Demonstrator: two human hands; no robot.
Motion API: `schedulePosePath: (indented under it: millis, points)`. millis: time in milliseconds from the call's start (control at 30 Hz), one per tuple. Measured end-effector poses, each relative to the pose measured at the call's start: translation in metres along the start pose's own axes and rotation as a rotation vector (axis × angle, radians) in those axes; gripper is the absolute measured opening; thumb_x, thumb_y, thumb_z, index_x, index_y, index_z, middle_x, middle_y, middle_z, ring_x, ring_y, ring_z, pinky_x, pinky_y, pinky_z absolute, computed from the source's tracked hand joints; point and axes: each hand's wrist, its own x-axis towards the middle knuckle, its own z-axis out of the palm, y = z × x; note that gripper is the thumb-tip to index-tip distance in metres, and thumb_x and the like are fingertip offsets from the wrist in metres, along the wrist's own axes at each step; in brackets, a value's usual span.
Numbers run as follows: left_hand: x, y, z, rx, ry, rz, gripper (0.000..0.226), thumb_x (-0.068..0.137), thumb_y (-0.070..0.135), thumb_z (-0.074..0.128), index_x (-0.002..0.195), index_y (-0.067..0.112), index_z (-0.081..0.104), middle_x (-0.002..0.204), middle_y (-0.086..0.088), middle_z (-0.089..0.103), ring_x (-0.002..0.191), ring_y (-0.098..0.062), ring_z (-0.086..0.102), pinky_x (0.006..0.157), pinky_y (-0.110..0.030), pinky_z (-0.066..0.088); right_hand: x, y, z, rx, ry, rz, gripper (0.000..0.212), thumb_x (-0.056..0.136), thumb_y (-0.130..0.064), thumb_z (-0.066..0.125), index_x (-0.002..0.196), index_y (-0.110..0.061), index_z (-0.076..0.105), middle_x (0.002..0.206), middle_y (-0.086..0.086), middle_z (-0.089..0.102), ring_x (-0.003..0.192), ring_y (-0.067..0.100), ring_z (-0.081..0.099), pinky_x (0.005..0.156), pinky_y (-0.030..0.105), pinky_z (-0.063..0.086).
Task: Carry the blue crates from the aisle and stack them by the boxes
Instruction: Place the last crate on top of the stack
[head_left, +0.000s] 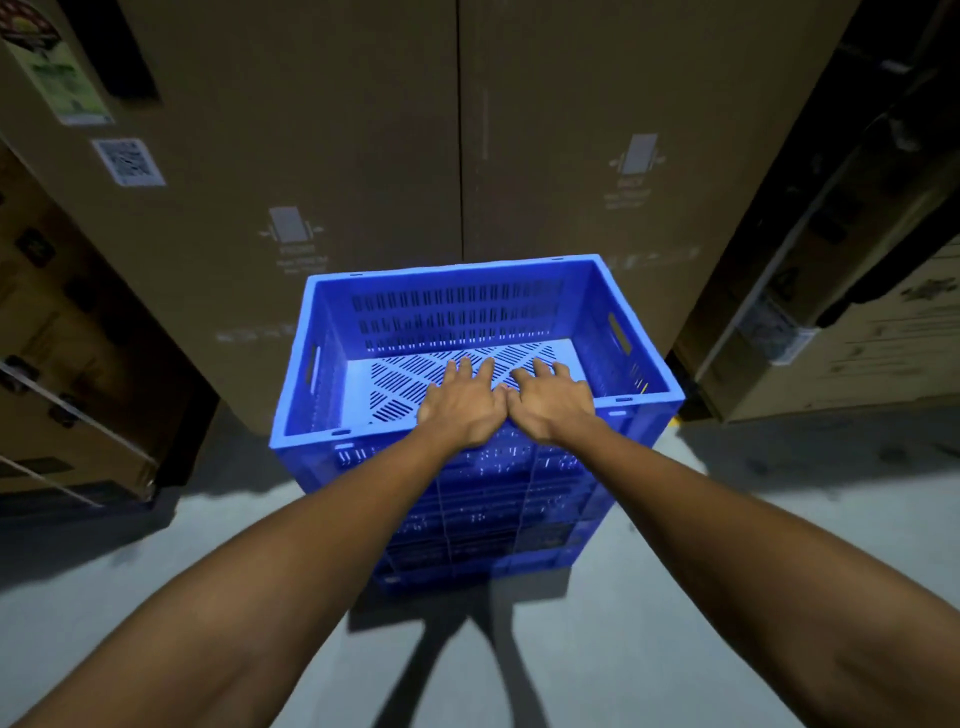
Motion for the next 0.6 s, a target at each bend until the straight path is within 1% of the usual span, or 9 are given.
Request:
schedulePosePath:
  millis: [67,167,267,333,400,467,533,600]
  points:
    - [0.0,0.0,0.004,0.015,-0.002,-0.035,0.064,0.1,0.052,0.017,0.156,0.023,0.008,0.163,-0.012,0.01,0.151,-0.03,0.007,0.114,-0.056,0.026,0.001,0.002,0.004,-0.009,-0.005,-0.019,0.057,0.1,-0.05,0.019,0.148,-0.025,0.038,0.16,0.008,0.026,0.144,0.033,0.024,0.108,0.055,0.033]
    - [0.0,-0.002,0.012,0.062,0.031,-0.033,0.063,0.1,0.051,0.015,0.157,0.025,0.006,0.163,-0.011,0.01,0.151,-0.031,0.006,0.114,-0.056,0.026,0.003,0.003,0.013,-0.021,0.032,-0.044,0.057,0.101,-0.049,0.016,0.152,-0.028,0.032,0.162,0.007,0.024,0.145,0.033,0.023,0.107,0.055,0.036]
    - [0.007,-0.004,0.015,0.087,0.05,-0.036,0.062,0.1,0.052,0.012,0.156,0.028,0.005,0.164,-0.009,0.01,0.151,-0.03,0.004,0.115,-0.058,0.021,0.007,0.004,0.017,-0.038,0.122,-0.055,0.055,0.102,-0.048,0.018,0.15,-0.028,0.035,0.157,0.005,0.033,0.14,0.033,0.032,0.101,0.051,0.041]
    - [0.005,-0.004,0.011,0.073,0.007,-0.059,0.061,0.099,0.053,0.012,0.156,0.03,0.004,0.164,-0.009,0.008,0.151,-0.031,0.003,0.116,-0.06,0.015,0.006,0.0,0.013,-0.014,0.091,-0.049,0.055,0.101,-0.048,0.019,0.15,-0.027,0.034,0.157,0.007,0.033,0.14,0.035,0.032,0.103,0.053,0.038]
    - [-0.001,0.001,0.003,0.072,-0.059,-0.083,0.062,0.099,0.055,0.011,0.156,0.031,0.0,0.164,-0.01,0.002,0.151,-0.032,-0.002,0.116,-0.063,0.008,0.002,-0.001,0.003,0.009,-0.015,-0.03,0.06,0.1,-0.051,0.019,0.154,-0.026,0.024,0.161,0.009,0.023,0.146,0.035,0.022,0.11,0.057,0.029]
    - [-0.008,0.011,-0.003,0.06,-0.082,-0.089,0.064,0.1,0.056,0.011,0.156,0.03,-0.003,0.164,-0.012,-0.004,0.151,-0.033,-0.005,0.116,-0.064,0.004,-0.008,0.002,-0.006,0.052,-0.096,-0.032,0.063,0.101,-0.053,0.018,0.157,-0.026,0.014,0.165,0.01,0.008,0.151,0.033,0.005,0.116,0.062,0.012]
    - [-0.01,0.029,-0.002,0.015,-0.038,-0.054,0.063,0.101,0.053,0.015,0.156,0.026,0.0,0.164,-0.012,-0.002,0.151,-0.032,-0.003,0.116,-0.063,0.008,-0.016,0.019,-0.013,0.055,-0.084,-0.022,0.064,0.1,-0.056,0.017,0.158,-0.027,0.011,0.166,0.009,-0.001,0.151,0.029,-0.008,0.115,0.066,-0.002]
    - [-0.009,0.055,0.004,-0.03,0.001,0.007,0.062,0.102,0.05,0.017,0.156,0.023,0.006,0.164,-0.012,0.006,0.151,-0.03,0.004,0.116,-0.06,0.017,-0.021,0.054,-0.016,0.015,-0.047,0.019,0.07,0.097,-0.065,0.015,0.157,-0.028,0.014,0.165,0.009,-0.005,0.15,0.028,-0.015,0.113,0.067,-0.007]
